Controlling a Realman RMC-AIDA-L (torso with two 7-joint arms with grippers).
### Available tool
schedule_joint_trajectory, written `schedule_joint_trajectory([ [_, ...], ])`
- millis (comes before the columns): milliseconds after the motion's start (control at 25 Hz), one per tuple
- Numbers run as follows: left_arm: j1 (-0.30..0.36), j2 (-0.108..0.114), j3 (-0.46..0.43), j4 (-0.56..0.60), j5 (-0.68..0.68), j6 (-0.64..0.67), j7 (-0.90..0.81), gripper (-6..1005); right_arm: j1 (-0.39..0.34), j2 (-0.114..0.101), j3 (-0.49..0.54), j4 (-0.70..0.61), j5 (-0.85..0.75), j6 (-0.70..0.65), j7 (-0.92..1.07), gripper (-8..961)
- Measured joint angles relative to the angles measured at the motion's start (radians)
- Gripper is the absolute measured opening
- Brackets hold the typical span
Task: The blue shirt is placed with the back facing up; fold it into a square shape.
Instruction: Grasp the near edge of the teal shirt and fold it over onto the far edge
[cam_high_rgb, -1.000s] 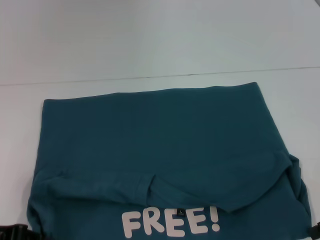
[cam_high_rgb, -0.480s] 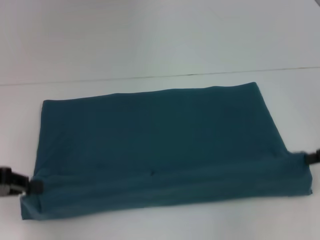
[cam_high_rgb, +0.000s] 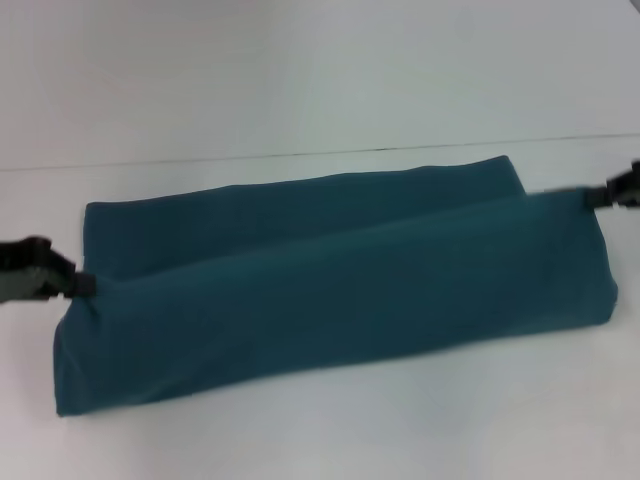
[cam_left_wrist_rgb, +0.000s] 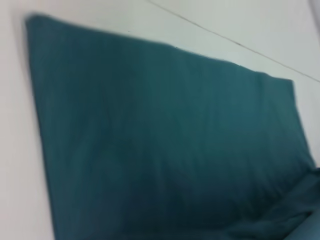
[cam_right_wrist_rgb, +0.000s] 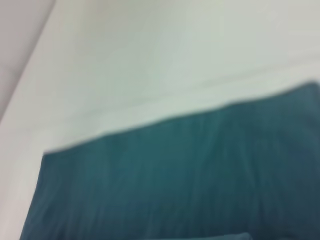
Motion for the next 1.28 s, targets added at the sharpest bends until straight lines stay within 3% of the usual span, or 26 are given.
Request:
schedule_joint_trajectory([
  [240,-0.052,0.002,0.104,-0.022,0.019,-0.134,-0.064,48,0.044,0.009,-0.049,0.060,-0.001,0.149,0.026,80],
  [480,-0.060,-0.017,0.192,-0.045,0.019,-0.289,-0.098,49,0.059,0.030,-0.119,0.132,-0.002,0.341,0.050,87],
  [800,-0.061,-0.025,0.182,-0.057,0.011,-0.413,-0.116,49,0.059,0.070,-0.148,0.139,-0.002,0.522,0.063,97],
  [1080,-0.057,-0.079,0.187,-0.062,0.015,-0.548,-0.097,48,0.061,0.088,-0.207,0.204,-0.003,0.665,0.062,105],
  [1280,-0.064,-0.077,0.184,-0.062,0.014,-0.564,-0.098,48,0.064,0.094,-0.223,0.213,0.001,0.716,0.063,111],
])
